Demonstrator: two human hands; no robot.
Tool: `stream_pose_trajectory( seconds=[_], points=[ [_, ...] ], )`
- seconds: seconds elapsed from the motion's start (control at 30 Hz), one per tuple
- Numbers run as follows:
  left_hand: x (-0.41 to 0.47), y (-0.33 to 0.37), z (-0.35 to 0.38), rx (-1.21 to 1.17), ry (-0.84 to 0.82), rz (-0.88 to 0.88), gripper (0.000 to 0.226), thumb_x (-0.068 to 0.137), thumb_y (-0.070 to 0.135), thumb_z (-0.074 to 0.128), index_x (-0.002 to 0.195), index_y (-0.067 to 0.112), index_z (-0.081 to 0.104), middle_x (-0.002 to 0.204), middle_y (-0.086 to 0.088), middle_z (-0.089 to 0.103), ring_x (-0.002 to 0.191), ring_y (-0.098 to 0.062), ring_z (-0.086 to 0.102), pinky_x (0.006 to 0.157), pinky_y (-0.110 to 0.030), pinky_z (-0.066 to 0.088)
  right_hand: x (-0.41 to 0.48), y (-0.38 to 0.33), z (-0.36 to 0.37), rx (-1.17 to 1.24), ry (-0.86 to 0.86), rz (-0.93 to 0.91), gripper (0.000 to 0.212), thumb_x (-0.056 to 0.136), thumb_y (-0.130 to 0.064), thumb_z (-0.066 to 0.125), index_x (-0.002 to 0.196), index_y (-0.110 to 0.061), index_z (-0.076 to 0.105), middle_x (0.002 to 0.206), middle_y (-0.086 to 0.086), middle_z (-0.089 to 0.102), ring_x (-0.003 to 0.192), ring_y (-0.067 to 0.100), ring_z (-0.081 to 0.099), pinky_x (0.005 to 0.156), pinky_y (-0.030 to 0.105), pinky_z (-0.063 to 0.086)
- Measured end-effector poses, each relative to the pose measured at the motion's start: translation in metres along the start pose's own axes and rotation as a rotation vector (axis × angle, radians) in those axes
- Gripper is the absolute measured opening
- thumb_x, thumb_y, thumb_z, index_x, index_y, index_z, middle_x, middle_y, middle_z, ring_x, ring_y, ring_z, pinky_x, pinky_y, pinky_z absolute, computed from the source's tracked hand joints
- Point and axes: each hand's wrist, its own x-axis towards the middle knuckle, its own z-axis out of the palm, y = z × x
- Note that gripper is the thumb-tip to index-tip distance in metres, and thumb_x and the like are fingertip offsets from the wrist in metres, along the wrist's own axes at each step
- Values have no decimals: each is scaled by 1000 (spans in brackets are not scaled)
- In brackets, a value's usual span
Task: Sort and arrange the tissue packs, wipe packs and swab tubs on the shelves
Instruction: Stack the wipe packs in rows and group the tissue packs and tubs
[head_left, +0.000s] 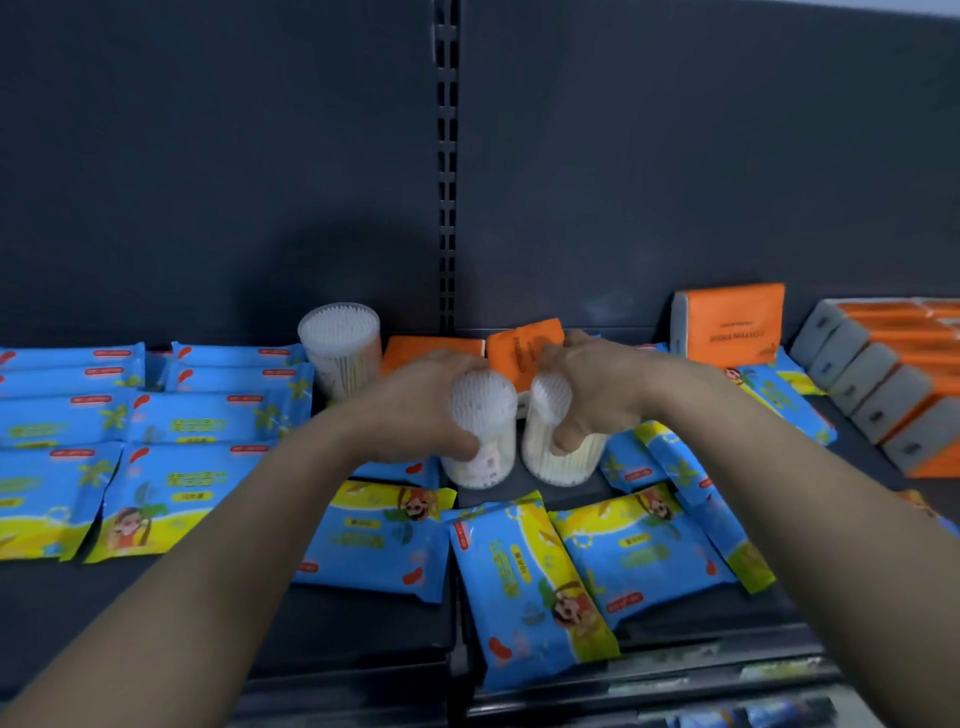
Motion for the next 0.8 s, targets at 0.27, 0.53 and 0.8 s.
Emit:
stream_pose_trajectory(
  seconds=[0.27,0.53,0.8],
  points=[
    [9,-1,0,81,17,-6,75,73,21,71,140,29,37,148,9,28,132,-9,30,101,-19,28,0,-5,4,66,19,-135,87,66,-26,82,139,-24,34,110,-2,29,120,24,39,90,31,40],
    [-16,33,-4,-16,329,185,23,77,17,71,97,20,61,97,6,55,87,-8,52,79,-22,44,-34,6,2,266,76,-32,112,66,-30,83,148,-22,7,151,2,20,139,23,26,110,33,31],
    [-36,49,30,88,-226,147,27,73,30,76,96,25,63,92,9,61,81,1,56,74,-22,46,-74,34,24,195,-85,155,37,74,-30,77,102,-23,53,115,-1,58,101,20,55,84,35,48]
  ],
)
